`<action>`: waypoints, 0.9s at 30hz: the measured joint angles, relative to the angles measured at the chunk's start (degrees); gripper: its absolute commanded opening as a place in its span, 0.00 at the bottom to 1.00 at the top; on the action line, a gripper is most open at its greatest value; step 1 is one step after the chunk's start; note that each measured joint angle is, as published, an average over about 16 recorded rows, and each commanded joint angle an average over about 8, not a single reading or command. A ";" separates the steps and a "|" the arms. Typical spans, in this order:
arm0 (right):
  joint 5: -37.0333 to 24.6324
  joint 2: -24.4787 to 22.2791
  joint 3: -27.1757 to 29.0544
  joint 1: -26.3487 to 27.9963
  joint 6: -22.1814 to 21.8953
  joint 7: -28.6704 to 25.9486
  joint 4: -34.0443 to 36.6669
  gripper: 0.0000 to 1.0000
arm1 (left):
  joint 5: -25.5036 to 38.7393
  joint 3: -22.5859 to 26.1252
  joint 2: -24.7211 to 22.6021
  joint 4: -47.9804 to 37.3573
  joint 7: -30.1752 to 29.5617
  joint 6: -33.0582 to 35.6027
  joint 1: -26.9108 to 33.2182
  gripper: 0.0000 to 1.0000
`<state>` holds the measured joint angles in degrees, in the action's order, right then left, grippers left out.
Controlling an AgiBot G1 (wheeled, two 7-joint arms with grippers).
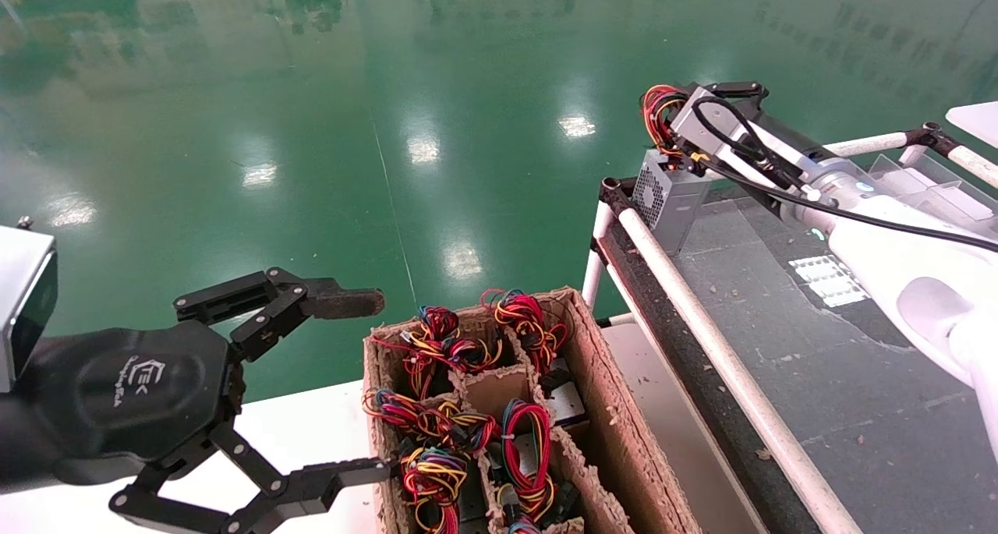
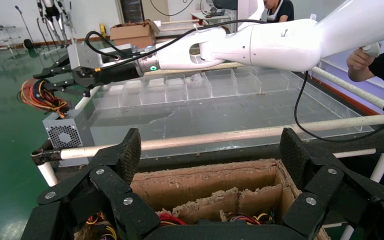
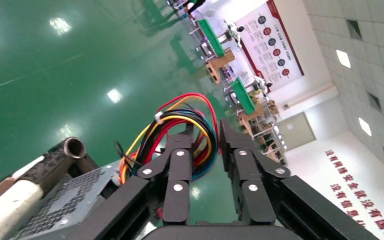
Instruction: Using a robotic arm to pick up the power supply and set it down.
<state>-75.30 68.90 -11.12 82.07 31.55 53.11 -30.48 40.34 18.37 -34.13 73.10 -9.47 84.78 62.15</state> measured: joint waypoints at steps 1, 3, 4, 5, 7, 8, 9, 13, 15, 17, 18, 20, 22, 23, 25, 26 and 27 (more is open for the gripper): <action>0.03 -0.12 -0.02 0.08 0.25 -0.12 0.05 1.00 | 0.00 0.00 0.00 0.00 0.00 0.00 0.00 1.00; 0.06 -0.39 -0.08 0.22 0.73 -0.44 0.09 1.00 | 0.00 0.01 0.00 0.00 0.00 0.00 0.00 1.00; 0.06 -0.53 -0.12 0.29 0.97 -0.66 0.08 1.00 | 0.00 0.01 0.00 0.00 0.00 0.00 0.00 1.00; 0.05 -0.68 -0.17 0.36 1.21 -0.91 0.06 1.00 | -0.01 0.01 0.00 0.00 0.00 0.00 0.00 1.00; 0.02 -1.00 -0.28 0.51 1.65 -1.54 -0.04 1.00 | -0.01 0.01 0.00 0.00 0.01 -0.01 0.00 1.00; 0.00 -1.18 -0.34 0.58 1.86 -1.90 -0.13 1.00 | -0.01 0.01 0.01 0.00 0.01 -0.01 0.00 1.00; -0.02 -1.36 -0.41 0.66 2.06 -2.30 -0.24 1.00 | -0.01 0.02 0.01 0.00 0.01 -0.01 0.00 1.00; -0.06 -2.15 -0.65 0.86 2.89 -4.29 -0.78 1.00 | -0.02 0.02 0.01 0.00 0.01 -0.01 0.01 1.00; 0.05 -2.64 -0.75 1.01 3.52 -5.71 -1.08 1.00 | -0.02 0.03 0.01 0.00 0.01 -0.01 0.01 1.00; 0.29 -3.28 -0.85 1.28 4.55 -7.66 -1.31 1.00 | -0.02 0.03 0.01 0.00 0.01 -0.01 0.01 1.00; 0.45 -3.66 -0.92 1.47 5.25 -8.86 -1.38 1.00 | -0.02 0.03 0.01 0.00 0.02 -0.01 0.01 1.00; 0.84 -4.51 -1.12 2.01 7.03 -11.80 -1.38 1.00 | -0.02 0.03 0.01 0.00 0.02 -0.01 0.01 1.00; 1.26 -5.30 -1.28 2.54 8.78 -14.65 -1.31 1.00 | -0.03 0.04 0.01 0.00 0.02 -0.02 0.01 1.00; 1.47 -5.73 -1.40 2.86 9.79 -16.17 -1.25 1.00 | -0.03 0.04 0.02 0.00 0.02 -0.02 0.01 1.00; 2.08 -6.73 -1.69 3.67 12.28 -19.46 -1.06 1.00 | -0.03 0.04 0.02 0.00 0.02 -0.02 0.01 1.00; 2.40 -7.22 -1.84 4.06 13.51 -21.05 -0.99 1.00 | -0.03 0.04 0.02 0.00 0.02 -0.02 0.01 1.00; 2.73 -7.70 -1.98 4.43 14.74 -22.59 -0.93 1.00 | -0.03 0.04 0.02 0.00 0.02 -0.03 0.01 1.00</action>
<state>-72.57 61.19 -13.10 86.50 46.29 30.52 -31.41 40.31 18.41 -34.12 73.09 -9.45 84.76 62.16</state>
